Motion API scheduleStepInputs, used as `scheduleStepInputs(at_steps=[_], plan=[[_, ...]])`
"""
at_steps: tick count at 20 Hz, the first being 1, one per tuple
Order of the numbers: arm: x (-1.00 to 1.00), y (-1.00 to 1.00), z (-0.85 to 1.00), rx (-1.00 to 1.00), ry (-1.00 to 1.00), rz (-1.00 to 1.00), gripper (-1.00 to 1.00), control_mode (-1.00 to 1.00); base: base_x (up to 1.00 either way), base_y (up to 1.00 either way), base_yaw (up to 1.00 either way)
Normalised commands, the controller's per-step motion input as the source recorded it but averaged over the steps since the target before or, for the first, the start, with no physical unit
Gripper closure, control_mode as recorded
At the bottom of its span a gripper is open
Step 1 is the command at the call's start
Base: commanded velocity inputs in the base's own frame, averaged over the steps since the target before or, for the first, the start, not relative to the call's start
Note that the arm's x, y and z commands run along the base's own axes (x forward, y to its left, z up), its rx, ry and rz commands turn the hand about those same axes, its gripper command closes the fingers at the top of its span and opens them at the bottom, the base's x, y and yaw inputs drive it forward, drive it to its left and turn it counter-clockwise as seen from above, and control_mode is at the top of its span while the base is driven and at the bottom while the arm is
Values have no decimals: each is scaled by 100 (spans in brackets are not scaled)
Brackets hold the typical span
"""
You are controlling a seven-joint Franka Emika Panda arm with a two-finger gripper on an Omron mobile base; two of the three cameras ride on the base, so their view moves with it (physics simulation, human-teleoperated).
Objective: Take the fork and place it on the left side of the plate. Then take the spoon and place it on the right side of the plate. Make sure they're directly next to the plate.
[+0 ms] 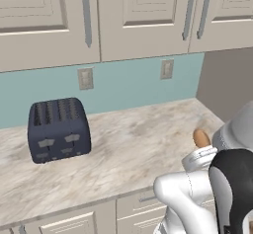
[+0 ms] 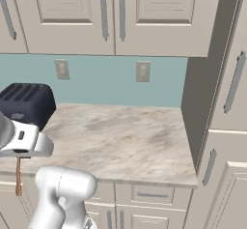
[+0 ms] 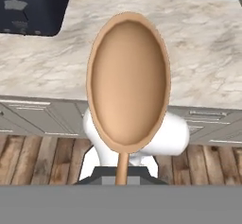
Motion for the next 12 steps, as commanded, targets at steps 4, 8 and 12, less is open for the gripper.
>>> scheduleStepInputs(at_steps=[4,8,12], plan=[[0,0,0,0,0,0,100,100,-48,54,-29],[0,0,0,0,0,0,100,100,-68,59,-42],[0,0,0,0,0,0,100,100,-64,47,-48]])
